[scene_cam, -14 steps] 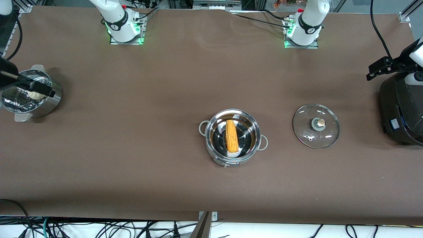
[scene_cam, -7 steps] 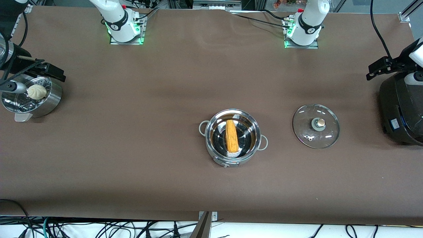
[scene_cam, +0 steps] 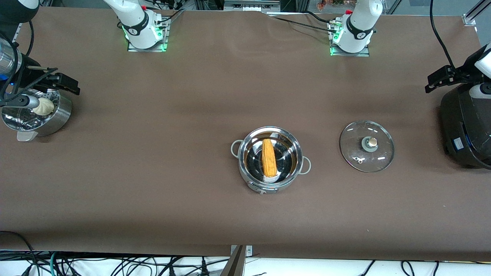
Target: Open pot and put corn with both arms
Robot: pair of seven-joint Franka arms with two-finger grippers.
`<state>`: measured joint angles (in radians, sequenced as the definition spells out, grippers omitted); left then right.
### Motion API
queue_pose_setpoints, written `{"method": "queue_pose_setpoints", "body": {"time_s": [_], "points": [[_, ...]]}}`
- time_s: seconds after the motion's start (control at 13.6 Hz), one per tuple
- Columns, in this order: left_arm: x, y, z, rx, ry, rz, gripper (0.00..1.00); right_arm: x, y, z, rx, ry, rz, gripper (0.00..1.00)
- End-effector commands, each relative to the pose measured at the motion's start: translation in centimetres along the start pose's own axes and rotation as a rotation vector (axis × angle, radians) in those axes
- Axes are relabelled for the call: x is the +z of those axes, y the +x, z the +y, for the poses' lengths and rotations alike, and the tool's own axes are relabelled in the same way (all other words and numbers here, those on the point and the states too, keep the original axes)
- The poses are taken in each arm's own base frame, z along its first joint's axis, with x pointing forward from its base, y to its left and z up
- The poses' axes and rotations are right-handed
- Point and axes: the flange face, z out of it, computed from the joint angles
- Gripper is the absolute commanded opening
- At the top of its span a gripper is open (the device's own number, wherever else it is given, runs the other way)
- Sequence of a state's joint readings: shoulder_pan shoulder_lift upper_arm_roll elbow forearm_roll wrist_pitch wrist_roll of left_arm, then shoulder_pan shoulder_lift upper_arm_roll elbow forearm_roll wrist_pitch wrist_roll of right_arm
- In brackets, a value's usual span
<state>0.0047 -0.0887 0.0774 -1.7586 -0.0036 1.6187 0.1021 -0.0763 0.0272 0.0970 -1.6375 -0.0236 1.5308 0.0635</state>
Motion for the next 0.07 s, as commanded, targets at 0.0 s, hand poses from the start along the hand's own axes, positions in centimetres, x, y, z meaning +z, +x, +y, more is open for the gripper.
{"method": "queue_pose_setpoints", "body": {"time_s": [0.0], "points": [[-0.62,0.05,-0.14,-0.007,0.027,-0.008,1.00,-0.82,0.17,-0.24,-0.017,0.006,0.016,1.00]]}}
